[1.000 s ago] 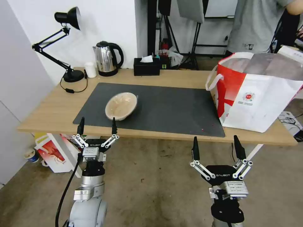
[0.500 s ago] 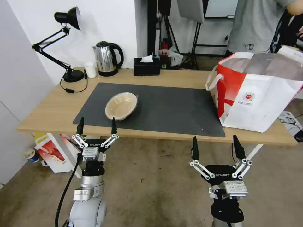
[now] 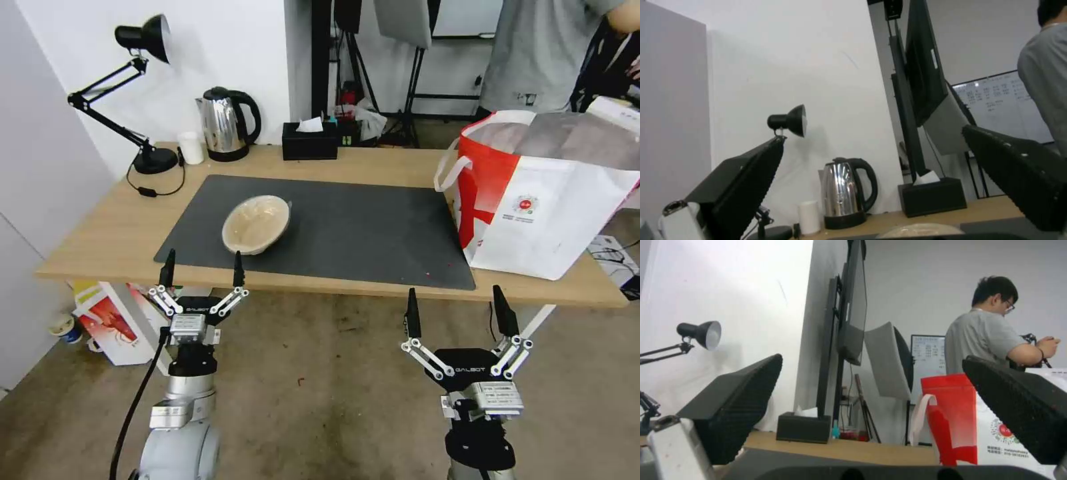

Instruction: Pick up the trash from the table and place it into the takeout bag.

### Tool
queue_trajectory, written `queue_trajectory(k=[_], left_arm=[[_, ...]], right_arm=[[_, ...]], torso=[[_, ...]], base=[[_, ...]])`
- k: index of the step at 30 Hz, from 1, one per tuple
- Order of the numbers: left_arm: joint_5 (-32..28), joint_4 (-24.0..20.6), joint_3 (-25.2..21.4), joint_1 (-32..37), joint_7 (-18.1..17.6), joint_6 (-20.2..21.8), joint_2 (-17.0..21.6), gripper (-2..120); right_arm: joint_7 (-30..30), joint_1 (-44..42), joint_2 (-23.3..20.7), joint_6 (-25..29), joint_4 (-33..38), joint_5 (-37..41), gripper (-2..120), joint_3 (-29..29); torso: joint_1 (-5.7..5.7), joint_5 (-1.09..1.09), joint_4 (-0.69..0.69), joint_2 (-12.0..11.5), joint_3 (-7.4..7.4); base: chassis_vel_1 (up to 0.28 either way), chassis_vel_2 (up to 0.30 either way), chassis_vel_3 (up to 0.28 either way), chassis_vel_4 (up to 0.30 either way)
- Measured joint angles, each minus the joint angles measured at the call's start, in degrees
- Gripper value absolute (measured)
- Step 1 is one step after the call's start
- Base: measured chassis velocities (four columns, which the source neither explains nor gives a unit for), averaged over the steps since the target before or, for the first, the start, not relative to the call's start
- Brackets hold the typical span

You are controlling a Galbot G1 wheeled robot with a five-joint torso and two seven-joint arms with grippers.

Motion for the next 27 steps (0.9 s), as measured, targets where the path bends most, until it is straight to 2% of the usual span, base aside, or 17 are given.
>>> queue_trajectory(k=[3,6,7,11,12,16,18,20,21,22,24,25,27], left_arm=[[-0.09,-0.32,-0.23,0.14,0.12,0.00,0.70,100],[-0.24,-0.84,-0.32,0.37,0.97,1.04,4.52,100],[-0.24,-0.84,-0.32,0.37,0.97,1.04,4.52,100],[-2.16,-0.80,-2.76,-0.72,2.47,2.76,12.86,100],[-2.16,-0.80,-2.76,-0.72,2.47,2.76,12.86,100],[-5.03,-0.27,-4.89,-1.33,3.51,3.76,22.94,100],[-5.47,-0.15,-4.99,-1.44,3.59,3.87,24.36,100],[-6.50,0.52,-4.99,-1.96,3.75,4.25,28.81,100],[-6.50,0.52,-4.99,-1.96,3.75,4.25,28.81,100],[-6.77,0.91,-4.84,-2.29,3.85,4.32,30.61,100],[-7.66,2.43,-3.79,-3.67,4.17,4.39,35.76,100],[-7.66,2.43,-3.79,-3.67,4.17,4.39,35.76,100],[-8.63,4.33,-3.00,-4.81,4.65,4.38,39.05,100]], right_arm=[[0.00,0.00,0.01,-0.01,0.02,0.00,100,0.01],[0.01,0.00,0.00,-0.03,0.03,0.02,100,0.02],[0.01,0.00,0.00,-0.03,0.03,0.02,100,0.02],[0.01,0.00,0.00,-0.04,0.03,0.04,100,0.01],[0.01,0.00,0.00,-0.04,0.03,0.04,100,0.01],[0.01,0.00,0.01,-0.04,0.03,0.05,100,0.03],[0.01,0.00,0.01,-0.04,0.03,0.06,100,0.02],[0.01,0.00,0.01,-0.04,0.03,0.06,100,0.02],[0.01,0.00,0.01,-0.04,0.03,0.06,100,0.02],[0.01,0.00,0.01,-0.04,0.03,0.06,100,0.03],[0.01,0.00,0.01,-0.04,0.03,0.06,100,0.02],[0.01,0.00,0.01,-0.04,0.03,0.06,100,0.02],[0.00,0.00,0.01,-0.04,0.03,0.06,100,0.03]], torso=[[0.00,0.00,0.00,0.00,0.00],[-0.01,-0.03,0.00,0.00,0.00],[-0.01,-0.03,0.00,0.00,0.00],[-0.01,-0.02,0.00,0.00,0.00],[-0.01,-0.02,0.00,0.00,0.00],[-0.01,-0.02,0.00,0.00,0.00],[-0.01,-0.01,0.00,0.00,0.00],[-0.01,-0.01,-0.01,0.00,0.00],[-0.01,-0.01,-0.01,0.00,0.00],[-0.01,-0.01,0.00,0.00,0.00],[-0.01,-0.01,-0.01,0.00,0.01],[-0.01,-0.01,-0.01,0.00,0.01],[-0.01,-0.02,0.00,0.00,0.01]], base=[[0.000,0.000,0.000,0.000],[0.000,0.000,0.000,0.000],[0.000,0.000,0.000,0.000],[0.000,0.000,0.000,0.000],[0.000,0.000,0.000,0.000],[0.000,0.000,0.000,0.000],[0.000,0.000,0.000,0.000],[0.000,0.000,0.000,0.000],[0.000,0.000,0.000,0.000],[0.000,0.000,0.000,0.000],[0.000,0.000,0.000,0.000],[0.000,0.000,0.000,0.000],[0.000,0.000,0.000,0.000]])
